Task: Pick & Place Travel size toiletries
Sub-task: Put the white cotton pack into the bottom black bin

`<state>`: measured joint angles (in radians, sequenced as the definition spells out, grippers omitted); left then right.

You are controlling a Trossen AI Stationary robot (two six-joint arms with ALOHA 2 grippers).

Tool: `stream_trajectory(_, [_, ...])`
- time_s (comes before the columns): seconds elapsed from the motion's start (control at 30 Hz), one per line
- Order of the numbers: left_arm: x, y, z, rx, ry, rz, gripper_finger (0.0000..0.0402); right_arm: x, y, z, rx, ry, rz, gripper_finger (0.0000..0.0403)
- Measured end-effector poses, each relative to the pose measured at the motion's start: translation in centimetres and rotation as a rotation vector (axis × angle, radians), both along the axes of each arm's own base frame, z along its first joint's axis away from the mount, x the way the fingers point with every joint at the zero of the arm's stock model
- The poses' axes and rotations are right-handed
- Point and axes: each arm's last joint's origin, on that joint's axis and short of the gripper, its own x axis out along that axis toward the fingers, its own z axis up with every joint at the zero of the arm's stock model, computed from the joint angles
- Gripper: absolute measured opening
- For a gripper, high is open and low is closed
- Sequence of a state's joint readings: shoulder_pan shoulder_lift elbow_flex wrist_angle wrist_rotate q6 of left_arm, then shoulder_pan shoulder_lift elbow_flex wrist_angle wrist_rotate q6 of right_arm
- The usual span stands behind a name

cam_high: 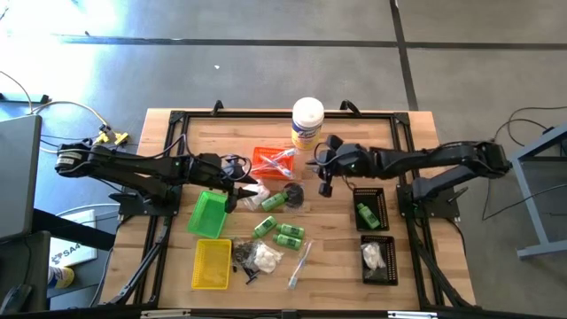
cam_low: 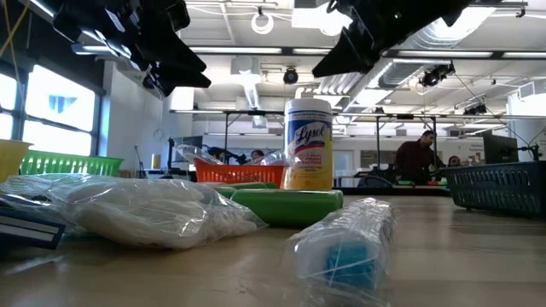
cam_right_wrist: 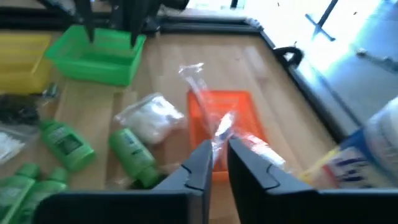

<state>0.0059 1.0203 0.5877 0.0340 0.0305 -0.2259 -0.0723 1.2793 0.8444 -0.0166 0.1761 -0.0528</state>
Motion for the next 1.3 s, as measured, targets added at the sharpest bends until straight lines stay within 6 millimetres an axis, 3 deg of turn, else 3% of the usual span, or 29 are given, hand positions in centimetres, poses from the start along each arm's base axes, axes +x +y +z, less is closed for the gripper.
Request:
stream_trajectory(0.23, [0.1, 0.1, -0.4, -0.042, 0.024, 0.072, 0.0180, -3.3, -1.3, 2.2, -0.015, -0.028, 0.043, 0.0005])
stream_trajectory(0.4, [0.7, 0.2, -1.4, -0.053, 0.073, 0.101, 0.0180, -5.5, -1.6, 1.3, -0.023, -0.093, 0.069, 0.0004])
stream_trajectory(0.7, [1.8, 0.3, -3.2, -0.105, 0.158, 0.202, 0.0180, -8.9, -2.1, -0.8, -0.089, -0.373, 0.008, 0.0004])
stream_trajectory(0.9, [2.0, 0.3, -4.3, -0.172, 0.215, 0.285, 0.0180, -9.5, -2.1, -2.0, -0.098, -0.469, -0.002, 0.0004])
stream_trajectory(1.3, [1.9, -2.5, -4.7, -0.136, 0.206, 0.376, 0.0180, -9.5, -2.1, -2.0, -0.122, -0.471, 0.003, 0.0004])
